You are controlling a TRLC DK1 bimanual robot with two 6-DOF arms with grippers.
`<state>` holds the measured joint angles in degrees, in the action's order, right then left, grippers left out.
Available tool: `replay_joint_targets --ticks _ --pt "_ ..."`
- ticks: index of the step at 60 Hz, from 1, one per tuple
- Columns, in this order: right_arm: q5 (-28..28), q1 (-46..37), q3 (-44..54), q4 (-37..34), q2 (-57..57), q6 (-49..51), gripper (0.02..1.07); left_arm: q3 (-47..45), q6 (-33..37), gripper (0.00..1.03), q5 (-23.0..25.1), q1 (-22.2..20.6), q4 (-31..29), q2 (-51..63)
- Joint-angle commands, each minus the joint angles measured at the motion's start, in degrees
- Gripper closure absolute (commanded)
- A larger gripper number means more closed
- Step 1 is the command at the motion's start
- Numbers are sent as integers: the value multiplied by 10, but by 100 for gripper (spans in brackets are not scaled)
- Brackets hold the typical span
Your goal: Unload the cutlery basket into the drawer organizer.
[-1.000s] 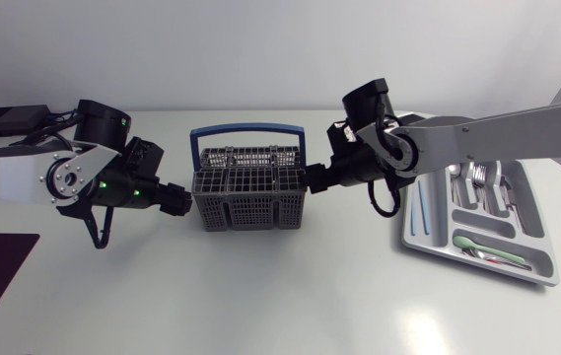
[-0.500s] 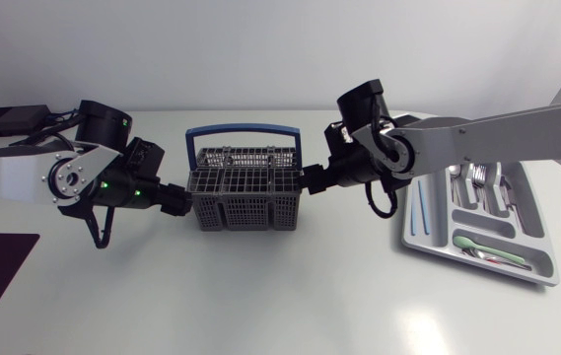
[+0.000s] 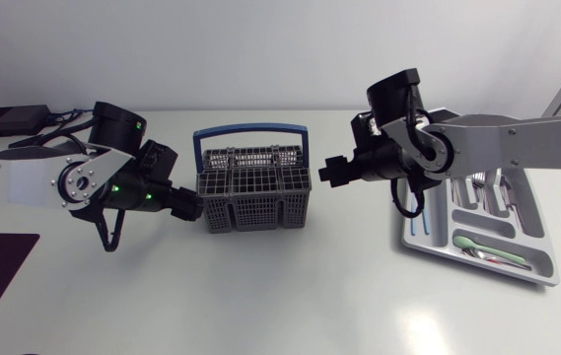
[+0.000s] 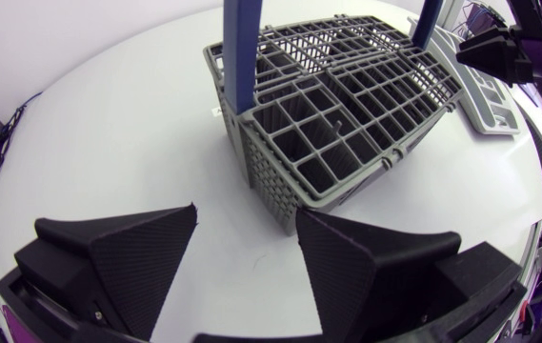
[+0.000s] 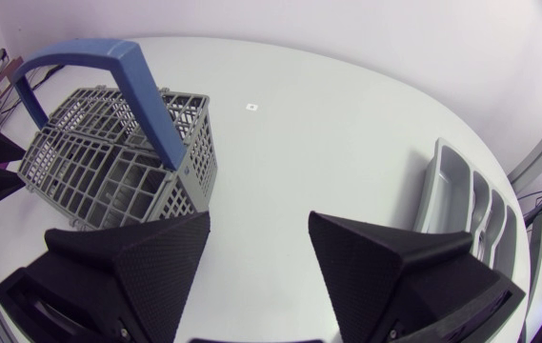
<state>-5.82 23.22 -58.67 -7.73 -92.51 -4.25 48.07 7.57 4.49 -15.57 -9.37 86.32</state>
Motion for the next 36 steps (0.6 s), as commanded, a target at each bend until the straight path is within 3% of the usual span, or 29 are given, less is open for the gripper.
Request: replay_joint_targets --ticks 1,36 --pt "-5 -2 19 0 13 7 31 15 -1 7 3 -3 1 4" --pt "-5 67 -15 5 -50 12 31 26 4 7 2 16 -3 -5"
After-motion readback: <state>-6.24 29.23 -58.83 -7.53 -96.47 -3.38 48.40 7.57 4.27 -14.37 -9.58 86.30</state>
